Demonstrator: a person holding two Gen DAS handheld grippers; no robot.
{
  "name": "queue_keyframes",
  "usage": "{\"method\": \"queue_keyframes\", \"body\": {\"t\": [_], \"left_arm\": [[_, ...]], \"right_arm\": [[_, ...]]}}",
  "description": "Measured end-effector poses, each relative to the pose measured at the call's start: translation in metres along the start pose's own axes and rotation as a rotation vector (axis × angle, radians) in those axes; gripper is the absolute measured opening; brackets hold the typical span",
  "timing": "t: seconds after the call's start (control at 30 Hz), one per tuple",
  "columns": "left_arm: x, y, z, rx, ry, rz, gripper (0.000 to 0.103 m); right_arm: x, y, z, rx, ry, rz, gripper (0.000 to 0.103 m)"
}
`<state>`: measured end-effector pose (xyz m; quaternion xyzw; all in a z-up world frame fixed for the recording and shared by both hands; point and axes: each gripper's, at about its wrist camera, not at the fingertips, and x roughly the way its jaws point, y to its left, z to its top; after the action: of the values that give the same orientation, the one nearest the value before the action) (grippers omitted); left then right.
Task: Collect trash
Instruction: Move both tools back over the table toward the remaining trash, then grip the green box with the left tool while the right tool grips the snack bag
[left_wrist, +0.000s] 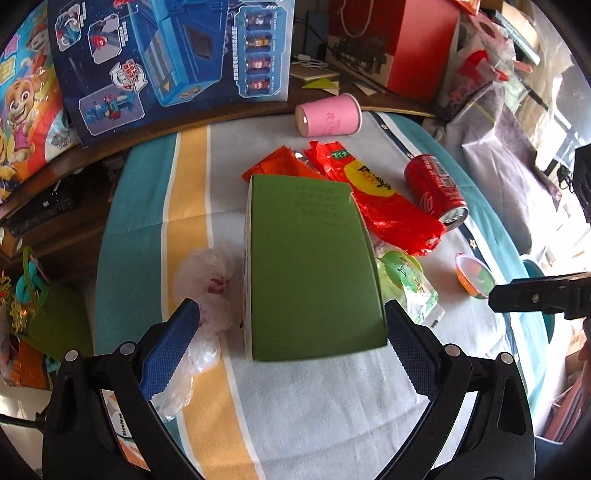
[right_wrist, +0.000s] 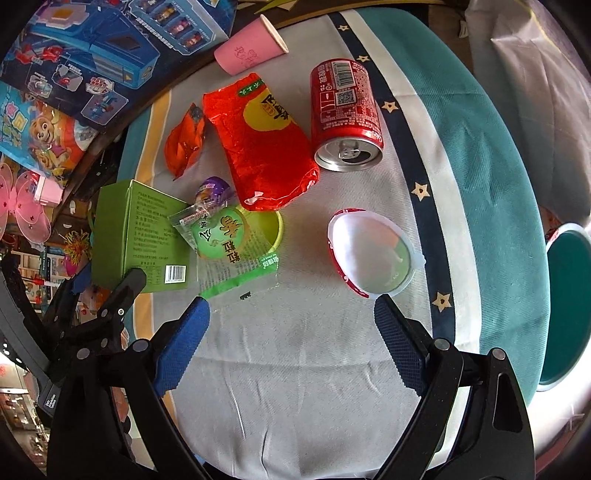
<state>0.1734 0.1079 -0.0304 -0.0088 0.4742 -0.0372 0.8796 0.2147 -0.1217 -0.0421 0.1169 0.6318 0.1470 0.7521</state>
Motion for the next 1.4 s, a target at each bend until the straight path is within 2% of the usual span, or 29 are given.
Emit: {"method": "queue_keyframes", "body": {"t": [0.07, 0.1, 0.13, 0.2, 0.3, 0.63, 0.8, 0.83, 0.87, 0.9, 1.07, 1.4], "left_arm": [[0.005, 0.002, 0.001, -0.010, 0.005, -0.023, 0.095], [0.007, 0.003, 0.001, -0.009, 0.006, -0.035, 0.080], [0.008, 0.003, 0.000, -0.009, 0.014, -0.045, 0.071], [0.005, 0.004, 0.000, -0.003, -0.008, -0.034, 0.067], [-0.003, 0.009, 0.001, -0.012, -0.008, -0.080, 0.064], [-0.033, 0.029, -0.001, -0.035, -0.031, -0.127, 0.063], [-0.039, 0.040, -0.008, -0.062, -0.024, -0.126, 0.063], [-0.040, 0.041, -0.009, -0.065, -0.024, -0.123, 0.063], [-0.041, 0.042, -0.009, -0.068, -0.024, -0.122, 0.063], [-0.041, 0.042, -0.010, -0.071, -0.023, -0.121, 0.063], [-0.042, 0.039, -0.009, -0.076, -0.027, -0.110, 0.063], [-0.057, 0.014, -0.013, -0.043, -0.036, -0.116, 0.064]], "right_arm": [[0.004, 0.001, 0.001, -0.002, 0.007, -0.008, 0.087], [0.005, 0.003, 0.002, -0.006, 0.009, -0.010, 0.087], [0.007, 0.004, 0.003, -0.010, 0.011, -0.011, 0.087], [0.009, 0.009, 0.005, -0.019, 0.013, -0.011, 0.087], [0.016, 0.018, 0.008, -0.045, 0.014, -0.011, 0.087], [0.054, 0.052, 0.021, -0.123, 0.038, 0.013, 0.087], [0.069, 0.057, 0.023, -0.152, 0.046, 0.003, 0.086], [0.070, 0.058, 0.021, -0.161, 0.045, 0.000, 0.079], [0.071, 0.059, 0.020, -0.172, 0.045, -0.001, 0.065], [0.072, 0.059, 0.018, -0.181, 0.051, -0.003, 0.065], [0.056, 0.057, 0.008, -0.209, 0.025, 0.020, 0.062], [0.008, 0.026, -0.016, -0.149, -0.027, 0.096, 0.062]]}}
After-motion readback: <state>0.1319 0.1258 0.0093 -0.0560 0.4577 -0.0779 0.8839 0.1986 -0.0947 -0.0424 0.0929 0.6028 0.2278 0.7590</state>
